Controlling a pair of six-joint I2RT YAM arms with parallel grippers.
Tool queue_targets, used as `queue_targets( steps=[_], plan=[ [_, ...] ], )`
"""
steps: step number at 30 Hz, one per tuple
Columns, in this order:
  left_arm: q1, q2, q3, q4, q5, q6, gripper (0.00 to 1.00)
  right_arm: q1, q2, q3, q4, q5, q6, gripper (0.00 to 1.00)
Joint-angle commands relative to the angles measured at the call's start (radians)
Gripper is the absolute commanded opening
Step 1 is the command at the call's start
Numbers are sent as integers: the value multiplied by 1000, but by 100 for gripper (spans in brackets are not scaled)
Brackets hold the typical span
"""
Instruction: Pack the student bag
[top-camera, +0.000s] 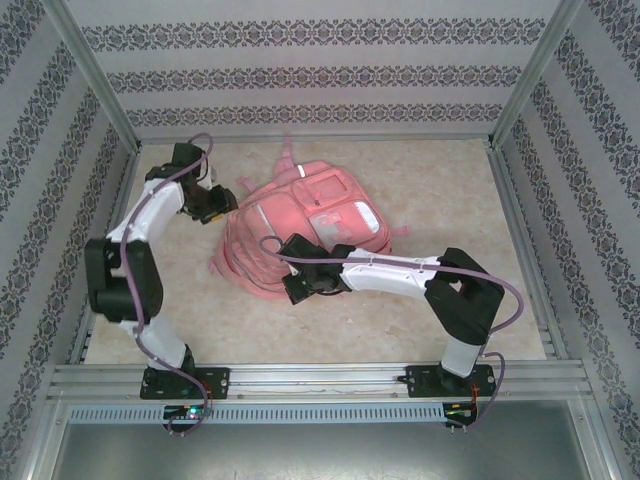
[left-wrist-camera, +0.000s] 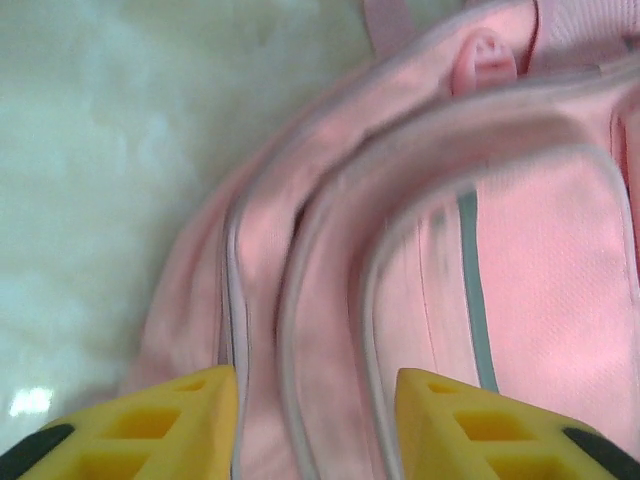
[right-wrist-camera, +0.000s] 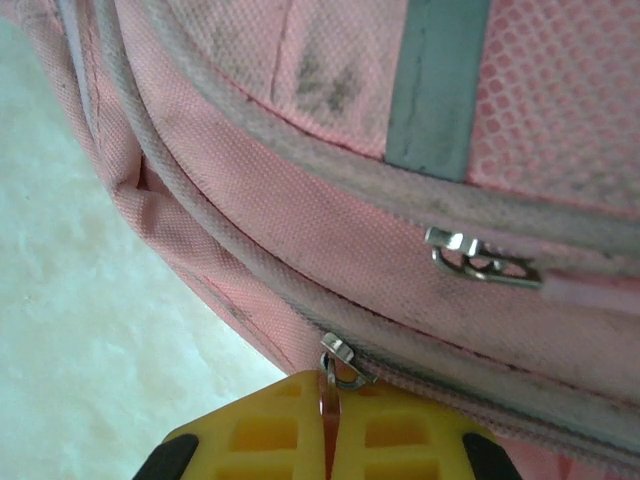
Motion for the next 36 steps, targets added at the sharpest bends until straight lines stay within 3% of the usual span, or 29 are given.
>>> queue_targets(
  steps=[1,4,7,10,16,23,30,36],
  plan=[
    [-148,-144,-129,20,-50,-149,49,15,35,16,51,-89,28,0],
    [-219,-206,-331,239,-18,-387,47,21,34,-11,87,-83,44,0],
    [-275,-184,-436,354,-70,-472,45,20,26,-35,87,-61,48,0],
    [-310,-133,-485,412,-102,-477,45,21,12,-62,82,-34,46,0],
    [-293,-74,-598,438,-169,-470,43,14,-37,-112,-9,90,-3,0],
    [-256,-81,-668,419,-175,-408,42,-114,-102,-183,-176,249,-34,0],
    [-246,-117,-659,396,-152,-361,42,-291,-186,-232,-203,236,-26,10],
    [-253,-218,-636,348,-106,-357,41,-364,-221,-204,-246,187,-9,11]
  ],
)
